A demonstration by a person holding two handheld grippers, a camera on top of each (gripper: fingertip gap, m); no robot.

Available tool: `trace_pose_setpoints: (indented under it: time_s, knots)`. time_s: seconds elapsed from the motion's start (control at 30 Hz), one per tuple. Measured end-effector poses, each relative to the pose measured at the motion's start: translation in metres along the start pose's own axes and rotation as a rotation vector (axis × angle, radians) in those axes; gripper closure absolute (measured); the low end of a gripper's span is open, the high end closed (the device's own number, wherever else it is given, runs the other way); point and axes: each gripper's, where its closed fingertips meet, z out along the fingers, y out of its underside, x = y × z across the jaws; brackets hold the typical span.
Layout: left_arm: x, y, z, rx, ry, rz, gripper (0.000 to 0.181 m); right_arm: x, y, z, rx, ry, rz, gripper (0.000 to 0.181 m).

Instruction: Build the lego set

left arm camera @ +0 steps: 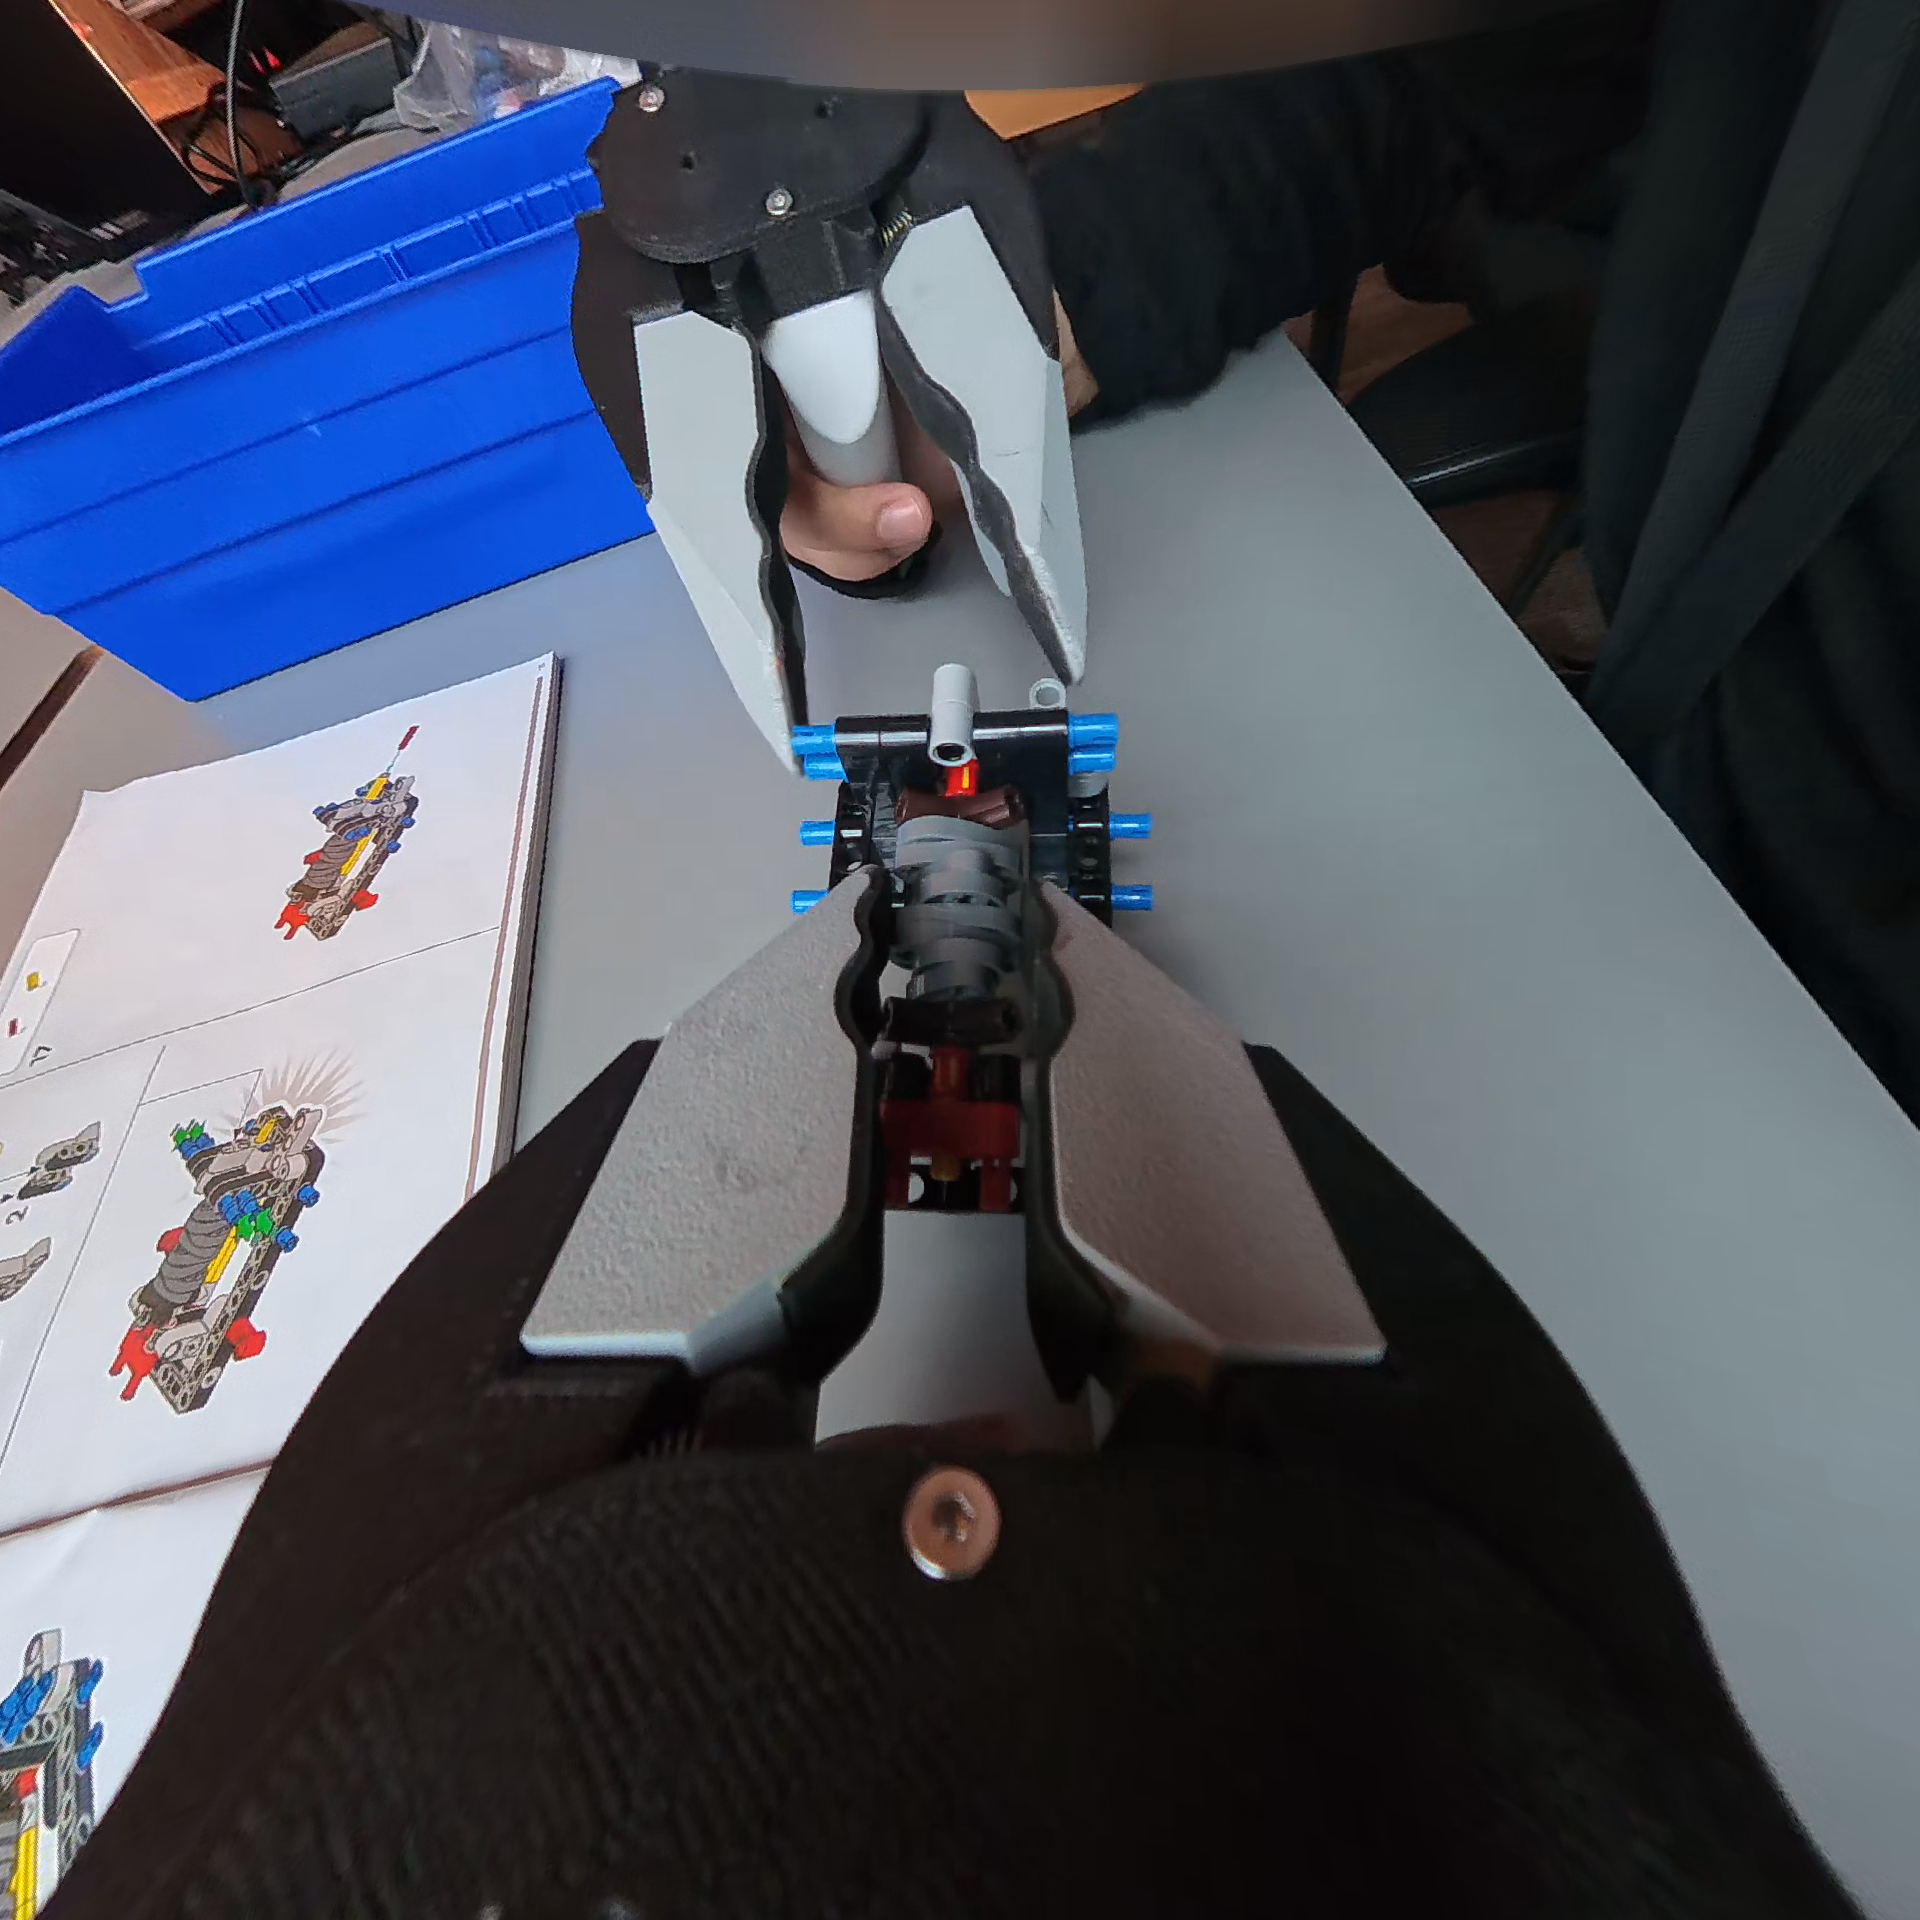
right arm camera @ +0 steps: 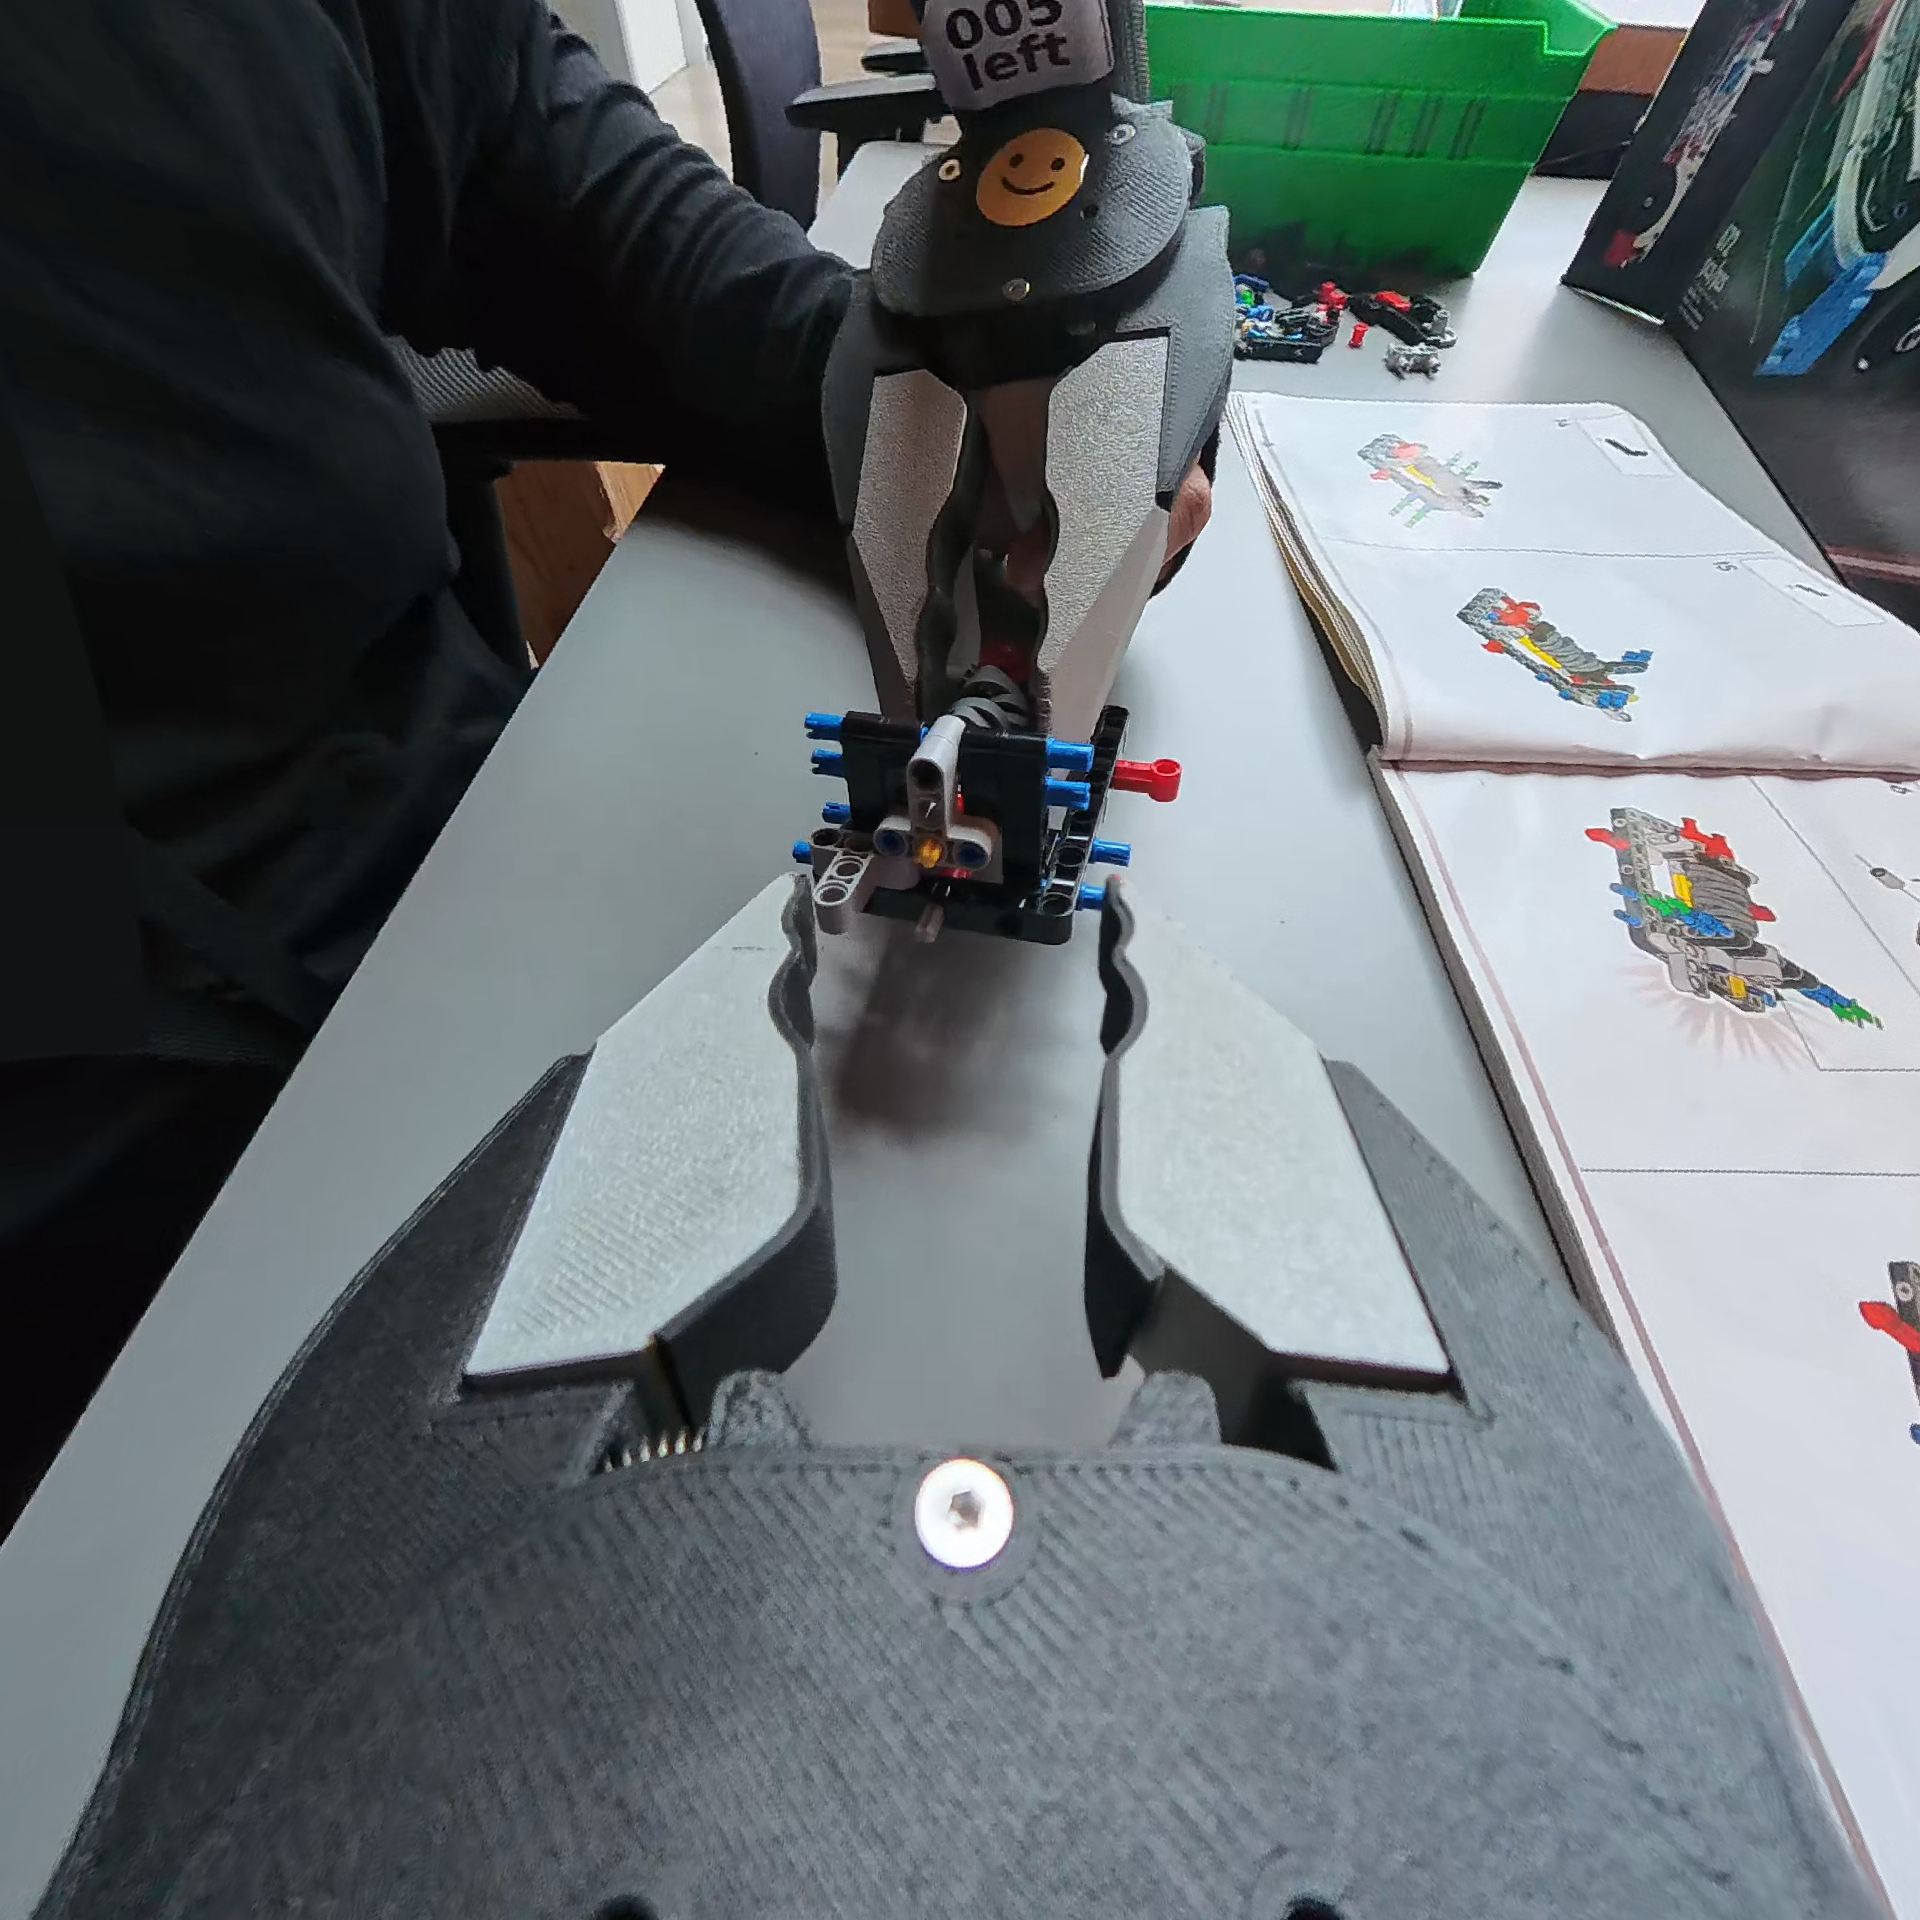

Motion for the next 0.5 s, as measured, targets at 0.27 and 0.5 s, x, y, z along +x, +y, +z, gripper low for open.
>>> trace_pose_setpoints:
  time_s: [0.27,0.5]
  knots:
    - [-0.006,-0.018,-0.015,0.159,0.027,-0.057,0.159,0.003,-0.018,-0.003,0.083,0.040,0.015,0.125]
    - [-0.002,-0.039,-0.023,0.324,0.070,0.033,0.159,-0.007,-0.035,-0.011,0.188,-0.020,0.062,0.123]
